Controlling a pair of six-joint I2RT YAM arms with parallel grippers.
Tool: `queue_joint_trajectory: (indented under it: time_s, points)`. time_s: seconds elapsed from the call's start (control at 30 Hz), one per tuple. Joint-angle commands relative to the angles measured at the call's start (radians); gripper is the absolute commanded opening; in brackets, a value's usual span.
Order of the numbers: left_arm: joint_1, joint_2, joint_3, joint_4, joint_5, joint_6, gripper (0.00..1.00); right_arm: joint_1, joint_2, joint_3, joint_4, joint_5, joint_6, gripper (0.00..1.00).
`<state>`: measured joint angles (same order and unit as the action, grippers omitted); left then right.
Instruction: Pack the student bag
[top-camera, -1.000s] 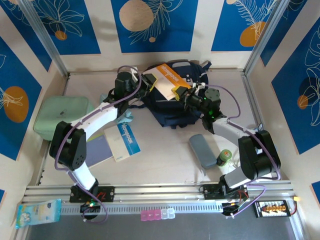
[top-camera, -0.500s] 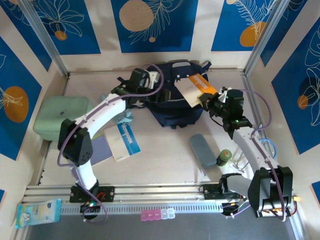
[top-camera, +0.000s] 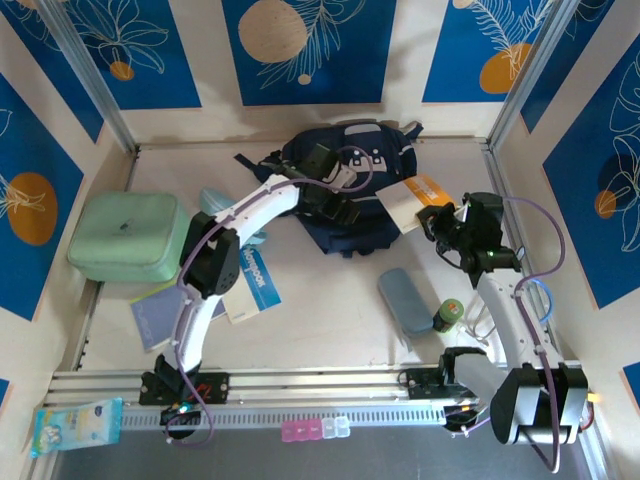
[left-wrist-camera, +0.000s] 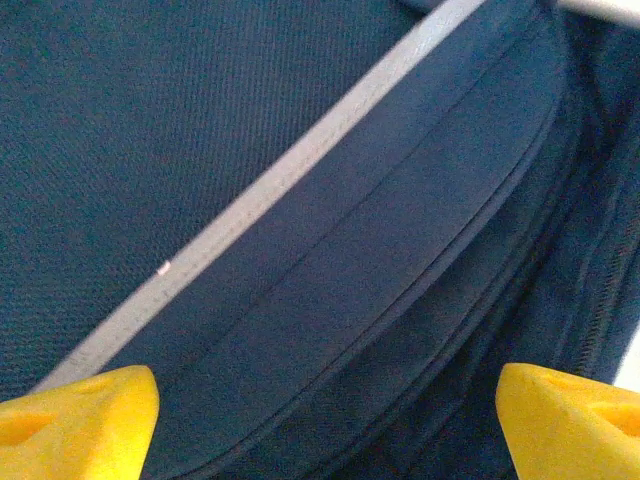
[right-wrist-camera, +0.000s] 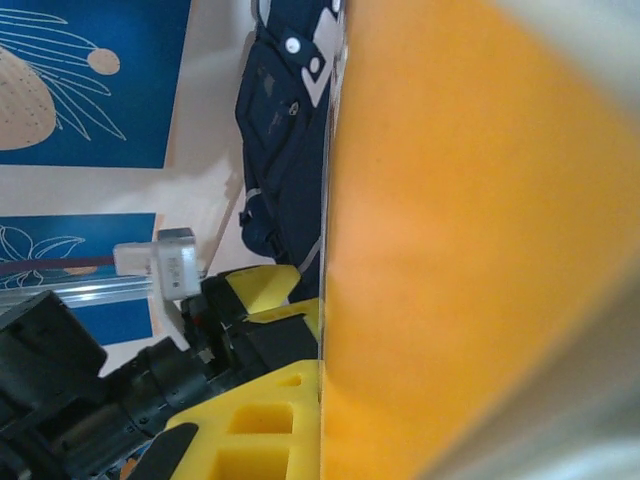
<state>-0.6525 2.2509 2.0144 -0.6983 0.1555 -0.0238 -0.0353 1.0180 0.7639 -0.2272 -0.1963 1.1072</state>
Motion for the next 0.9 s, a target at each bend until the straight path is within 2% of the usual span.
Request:
queue_joint_trajectory:
  time_s: [0.0,0.33,0.5,0.67,0.87]
  points:
    - [-0.016,0.029,0.015,-0.05,0.014,0.003,0.86,-0.019,-0.018,-0.017,-0.049,0.007,-0.024,0.0]
    - [-0.129,-0.045,-0.19,0.017,0.082,-0.049,0.8,-0.079,-0.031,-0.029,-0.08,-0.002,-0.03,0.0]
    - [-0.142,-0.115,-0.212,0.017,0.072,-0.054,0.79,-0.102,-0.035,-0.027,-0.08,-0.017,-0.036,0.0]
    - [-0.141,-0.159,-0.181,0.029,0.059,0.037,0.85,-0.115,-0.037,-0.028,-0.086,-0.02,-0.04,0.0]
    - [-0.141,-0.038,-0.036,-0.069,0.001,0.202,0.89,-0.125,-0.044,-0.04,-0.096,-0.021,-0.038,0.0]
